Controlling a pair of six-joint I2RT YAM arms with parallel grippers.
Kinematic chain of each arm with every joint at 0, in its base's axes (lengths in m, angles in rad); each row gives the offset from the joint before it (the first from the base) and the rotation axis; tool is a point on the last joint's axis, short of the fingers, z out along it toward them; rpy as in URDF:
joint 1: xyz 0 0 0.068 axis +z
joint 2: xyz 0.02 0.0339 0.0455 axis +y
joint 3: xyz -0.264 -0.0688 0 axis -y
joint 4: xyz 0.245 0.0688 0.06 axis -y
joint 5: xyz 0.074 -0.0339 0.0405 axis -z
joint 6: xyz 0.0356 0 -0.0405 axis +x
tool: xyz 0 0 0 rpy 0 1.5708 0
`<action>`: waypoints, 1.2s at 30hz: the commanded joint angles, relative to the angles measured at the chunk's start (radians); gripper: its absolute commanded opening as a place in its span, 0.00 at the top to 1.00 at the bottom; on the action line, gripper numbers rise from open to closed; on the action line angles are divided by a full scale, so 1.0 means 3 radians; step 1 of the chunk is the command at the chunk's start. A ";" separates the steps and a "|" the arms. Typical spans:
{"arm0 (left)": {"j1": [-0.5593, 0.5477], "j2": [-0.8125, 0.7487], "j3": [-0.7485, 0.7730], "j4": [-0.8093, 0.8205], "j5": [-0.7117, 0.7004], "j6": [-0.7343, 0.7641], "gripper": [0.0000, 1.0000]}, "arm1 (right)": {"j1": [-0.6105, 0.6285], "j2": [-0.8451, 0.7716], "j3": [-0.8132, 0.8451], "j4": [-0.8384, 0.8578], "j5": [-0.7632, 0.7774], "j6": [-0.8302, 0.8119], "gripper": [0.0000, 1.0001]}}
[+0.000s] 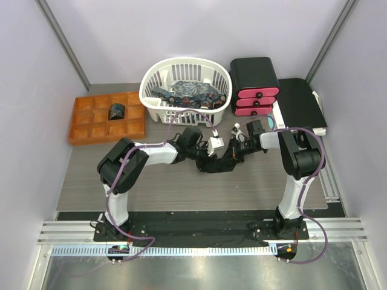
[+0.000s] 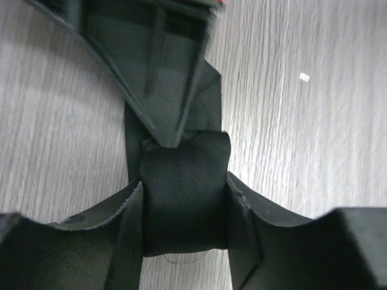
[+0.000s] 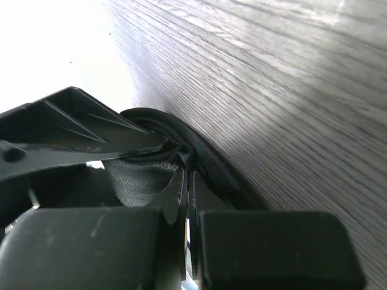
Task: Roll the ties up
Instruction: Roll the tie at the center of the board.
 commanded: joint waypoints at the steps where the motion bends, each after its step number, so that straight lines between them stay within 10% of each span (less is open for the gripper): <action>1: -0.0095 -0.0008 0.0042 -0.0455 -0.0405 0.0529 0.55 | 0.0002 0.0114 0.0170 0.0038 0.0275 -0.0122 0.97; 8: -0.0243 0.0079 0.0303 -0.1232 -0.1045 0.0678 0.65 | -0.0080 -0.0243 0.0324 -0.0442 0.0075 -0.0163 0.52; 15: -0.0356 0.0324 0.0732 -0.1892 -0.1348 0.0652 0.64 | -0.0050 -0.0382 0.0222 -0.0586 -0.0063 -0.0173 0.44; 22: -0.0366 0.0693 0.1178 -0.2256 -0.1424 0.0468 0.62 | 0.0068 -0.0173 0.0145 -0.0417 0.0039 -0.0275 0.57; 28: -0.0331 0.0545 0.1076 -0.2144 -0.1328 0.0463 0.54 | 0.0063 0.0027 0.0176 -0.0371 0.0269 -0.0332 0.99; 36: -0.0091 -0.0063 0.0534 -0.1303 -0.0567 0.0346 0.28 | 0.0012 0.0231 0.0150 -0.0397 0.0413 -0.0470 0.99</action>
